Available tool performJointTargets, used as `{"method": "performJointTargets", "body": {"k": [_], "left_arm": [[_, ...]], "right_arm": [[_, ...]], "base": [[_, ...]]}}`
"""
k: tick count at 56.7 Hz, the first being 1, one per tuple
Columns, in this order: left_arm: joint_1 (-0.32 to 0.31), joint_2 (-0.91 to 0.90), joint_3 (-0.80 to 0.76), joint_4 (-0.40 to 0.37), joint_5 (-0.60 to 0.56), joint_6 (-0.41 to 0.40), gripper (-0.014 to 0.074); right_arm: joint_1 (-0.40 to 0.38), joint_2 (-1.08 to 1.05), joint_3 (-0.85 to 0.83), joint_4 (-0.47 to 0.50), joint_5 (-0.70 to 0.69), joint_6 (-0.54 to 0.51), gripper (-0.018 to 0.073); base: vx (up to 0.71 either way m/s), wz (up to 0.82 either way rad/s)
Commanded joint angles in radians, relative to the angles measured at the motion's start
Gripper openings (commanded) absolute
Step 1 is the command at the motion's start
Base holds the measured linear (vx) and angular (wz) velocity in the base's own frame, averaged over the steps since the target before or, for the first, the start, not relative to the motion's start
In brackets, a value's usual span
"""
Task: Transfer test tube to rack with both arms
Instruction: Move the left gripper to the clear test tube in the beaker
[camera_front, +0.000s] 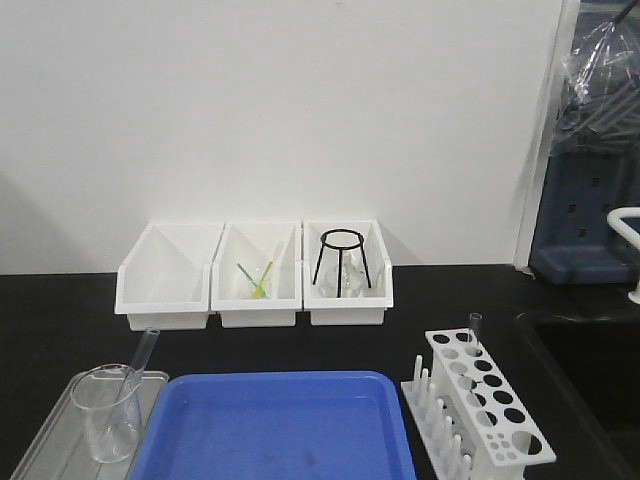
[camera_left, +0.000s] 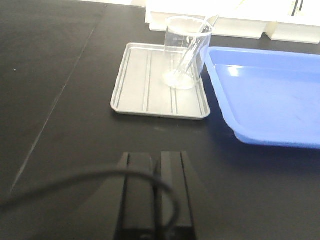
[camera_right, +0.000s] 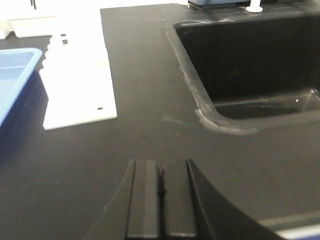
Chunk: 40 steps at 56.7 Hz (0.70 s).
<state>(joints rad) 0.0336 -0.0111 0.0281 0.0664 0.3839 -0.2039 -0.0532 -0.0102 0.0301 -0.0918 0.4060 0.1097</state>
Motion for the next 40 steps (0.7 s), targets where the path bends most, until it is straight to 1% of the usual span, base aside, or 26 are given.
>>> {"method": "performJointTargets", "body": {"k": [1,31,36,40], "left_arm": [[-0.001,-0.015,-0.029,-0.004,-0.082,-0.002,0.0014],[-0.001,-0.015,-0.029,-0.004,-0.082,-0.002,0.0014],[-0.001,-0.015,-0.029,0.021,-0.082,0.001,0.0014],[-0.001,-0.015,-0.030,0.023,-0.082,0.001,0.0014]], "right_arm": [[-0.004,-0.008,-0.016,-0.012,-0.076,0.000,-0.0011],[-0.004,-0.008,-0.016,-0.015,-0.076,0.000,-0.0011],[-0.004,-0.008,-0.016,-0.015,-0.076,0.000,-0.0011],[-0.004,-0.008,-0.016,-0.017,-0.076,0.000,-0.0011]], "base": [[0.14,0.00],[0.05,0.00],[0.00,0.00],[0.00,0.00]]}}
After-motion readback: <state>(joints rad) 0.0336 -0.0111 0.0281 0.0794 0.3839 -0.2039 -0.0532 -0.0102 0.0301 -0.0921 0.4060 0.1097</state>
